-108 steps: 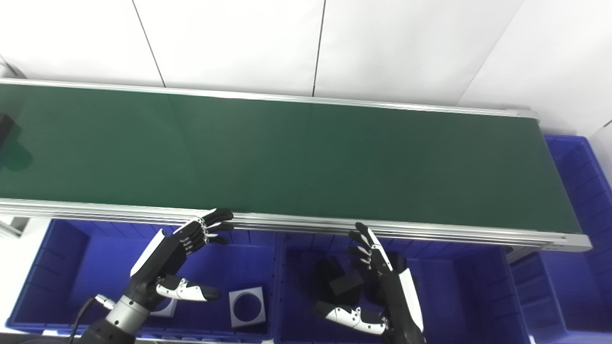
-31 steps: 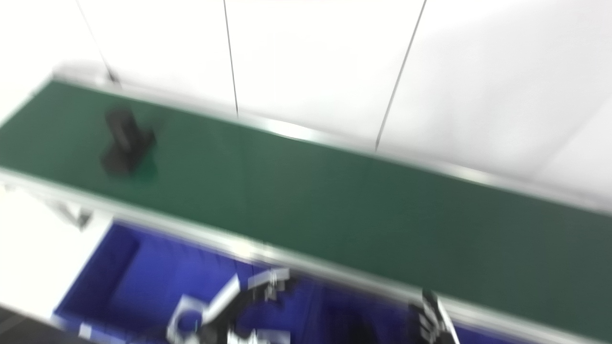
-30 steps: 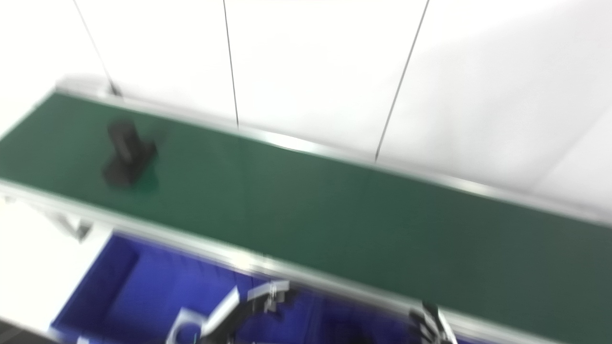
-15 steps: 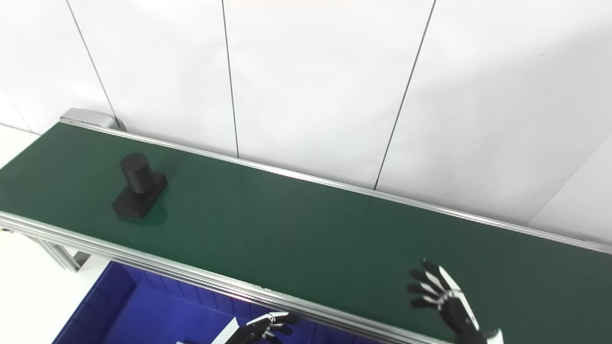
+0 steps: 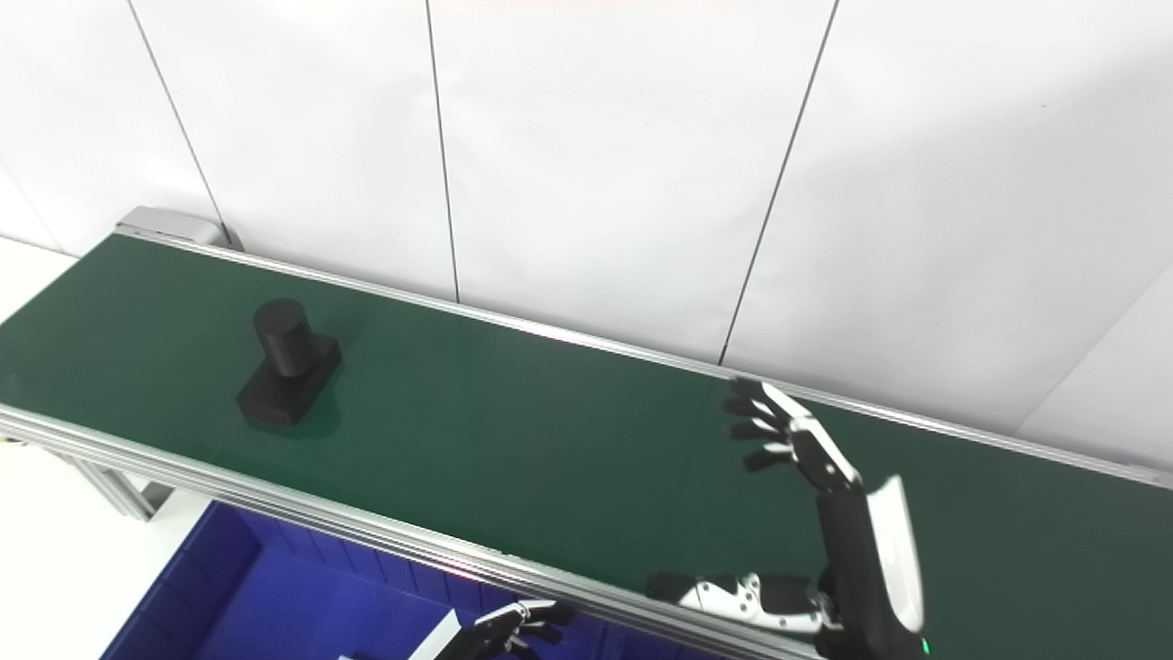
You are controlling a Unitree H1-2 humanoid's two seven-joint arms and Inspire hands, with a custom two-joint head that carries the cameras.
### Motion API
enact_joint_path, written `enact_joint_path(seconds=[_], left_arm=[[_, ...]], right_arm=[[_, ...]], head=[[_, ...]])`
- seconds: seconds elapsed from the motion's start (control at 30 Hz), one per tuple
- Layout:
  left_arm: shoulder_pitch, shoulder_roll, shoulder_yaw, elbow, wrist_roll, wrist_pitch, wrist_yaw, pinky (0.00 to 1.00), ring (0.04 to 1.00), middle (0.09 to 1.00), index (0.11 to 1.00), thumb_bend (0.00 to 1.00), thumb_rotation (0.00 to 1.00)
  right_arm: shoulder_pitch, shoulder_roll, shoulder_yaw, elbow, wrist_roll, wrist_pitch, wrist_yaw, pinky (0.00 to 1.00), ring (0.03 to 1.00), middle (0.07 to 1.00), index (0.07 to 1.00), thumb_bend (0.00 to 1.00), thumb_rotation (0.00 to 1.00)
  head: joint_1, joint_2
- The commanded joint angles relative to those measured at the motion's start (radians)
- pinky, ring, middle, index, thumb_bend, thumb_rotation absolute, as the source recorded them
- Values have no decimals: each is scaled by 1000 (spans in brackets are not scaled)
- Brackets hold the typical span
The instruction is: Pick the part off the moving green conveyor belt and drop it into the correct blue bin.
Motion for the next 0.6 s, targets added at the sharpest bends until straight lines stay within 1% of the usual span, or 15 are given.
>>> enact_joint_path(seconds=[0.0, 0.1, 0.2, 0.23, 0.27, 0.3, 0.33, 0.37, 0.5, 0.57], left_arm=[[-16, 1, 3, -15, -6, -26, 8, 609, 753, 816, 803, 1000, 403], [-16, 5, 5, -18, -15, -26, 0, 612, 757, 826, 811, 1000, 401], [-13, 9, 10, -20, -22, -26, -10, 620, 763, 838, 818, 1000, 397], [-8, 13, 12, -19, -21, -26, -6, 621, 762, 835, 817, 1000, 394], [-5, 16, 13, -18, -20, -26, -3, 622, 760, 829, 813, 1000, 389], [-4, 21, 9, -18, -11, -26, 10, 623, 759, 827, 812, 1000, 387], [-4, 24, 5, -17, -6, -26, 19, 619, 755, 821, 813, 998, 389], [-3, 26, 4, -19, -2, -26, 27, 618, 753, 819, 814, 996, 389], [-11, 34, -11, -24, 17, -26, 67, 619, 751, 816, 809, 1000, 407], [-13, 37, -14, -28, 11, -26, 71, 621, 753, 817, 807, 1000, 398]], right_arm=[[-20, 6, -5, -46, 5, 20, -1, 551, 683, 763, 824, 998, 316], [-29, 8, -6, -49, 9, 35, 0, 565, 692, 772, 829, 989, 314], [-35, 7, -6, -50, 7, 43, 0, 549, 693, 779, 834, 993, 299], [-36, 2, -9, -47, 12, 40, 0, 551, 693, 778, 834, 987, 292], [-37, -2, -10, -44, 16, 38, 0, 554, 694, 778, 835, 974, 278], [-38, -8, -15, -41, 19, 34, -1, 556, 694, 777, 835, 968, 271], [-39, -12, -18, -38, 20, 32, -2, 561, 693, 771, 835, 961, 259], [-37, -16, -21, -36, 33, 31, -1, 563, 692, 769, 835, 959, 255], [-32, -28, -24, -30, 60, 26, 1, 599, 718, 801, 860, 908, 203], [-31, -31, -23, -29, 64, 27, 0, 606, 719, 801, 861, 907, 200]], head=[[-1, 1], [15, -10], [16, -10], [67, -16], [67, -16], [108, -15], [108, -15], [123, -15], [116, -10], [112, -10]])
